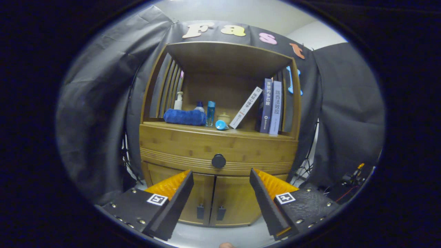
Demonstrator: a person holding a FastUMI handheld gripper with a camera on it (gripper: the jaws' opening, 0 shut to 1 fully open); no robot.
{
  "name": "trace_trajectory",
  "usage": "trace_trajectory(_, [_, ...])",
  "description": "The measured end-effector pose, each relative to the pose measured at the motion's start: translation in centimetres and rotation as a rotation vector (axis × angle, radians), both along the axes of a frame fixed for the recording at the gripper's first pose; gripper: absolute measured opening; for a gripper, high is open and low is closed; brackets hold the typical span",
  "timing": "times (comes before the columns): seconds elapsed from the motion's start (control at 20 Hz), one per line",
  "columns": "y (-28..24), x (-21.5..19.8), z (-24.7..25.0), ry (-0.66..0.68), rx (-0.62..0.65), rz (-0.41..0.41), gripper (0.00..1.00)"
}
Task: Pull open the drawer, take out the items inside it, and place them on the countertop above the cabinet.
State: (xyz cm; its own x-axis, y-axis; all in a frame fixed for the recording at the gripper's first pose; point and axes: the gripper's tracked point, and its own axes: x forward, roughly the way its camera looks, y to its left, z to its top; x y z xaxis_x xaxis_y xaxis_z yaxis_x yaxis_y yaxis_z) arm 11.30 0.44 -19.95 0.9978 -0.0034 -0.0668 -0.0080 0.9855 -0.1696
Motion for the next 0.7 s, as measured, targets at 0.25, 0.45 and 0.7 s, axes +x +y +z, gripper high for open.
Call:
trace_trajectory(0.25, [0.0,-5.4,6.7,-0.031,0.012,0.015,0.98])
trace_trajectory(0.45, [1.3,-8.3,14.1,-0.085,0.027,0.062,0.98])
trace_trajectory(0.7, [4.1,-12.0,22.0,-0.148,0.044,0.115,0.98])
